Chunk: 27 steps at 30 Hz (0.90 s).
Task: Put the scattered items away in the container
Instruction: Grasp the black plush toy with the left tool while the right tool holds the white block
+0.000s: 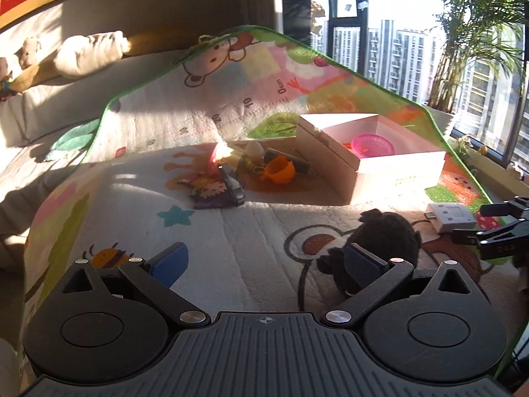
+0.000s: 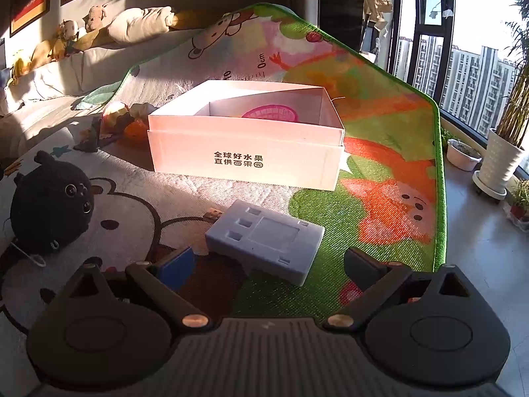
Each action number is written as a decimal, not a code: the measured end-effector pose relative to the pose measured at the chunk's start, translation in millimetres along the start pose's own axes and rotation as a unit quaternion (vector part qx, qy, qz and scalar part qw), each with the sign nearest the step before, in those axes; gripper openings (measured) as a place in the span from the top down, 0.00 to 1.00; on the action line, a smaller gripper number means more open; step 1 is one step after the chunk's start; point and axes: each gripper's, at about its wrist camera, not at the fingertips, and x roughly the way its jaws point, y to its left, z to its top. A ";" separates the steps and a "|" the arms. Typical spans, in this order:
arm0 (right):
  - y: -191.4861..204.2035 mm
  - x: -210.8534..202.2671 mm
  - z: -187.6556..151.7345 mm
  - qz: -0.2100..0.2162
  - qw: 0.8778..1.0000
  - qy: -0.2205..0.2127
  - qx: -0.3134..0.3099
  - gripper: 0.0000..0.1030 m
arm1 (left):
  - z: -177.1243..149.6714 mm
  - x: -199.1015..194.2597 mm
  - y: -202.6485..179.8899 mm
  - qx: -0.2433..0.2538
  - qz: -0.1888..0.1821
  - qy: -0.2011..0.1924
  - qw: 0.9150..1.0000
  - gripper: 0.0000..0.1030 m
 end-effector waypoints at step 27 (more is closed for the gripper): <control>-0.4 0.7 4.1 -0.005 1.000 -0.002 0.014 0.04 | 37.3 57.8 -40.2 0.182 0.093 -0.013 0.979 0.00</control>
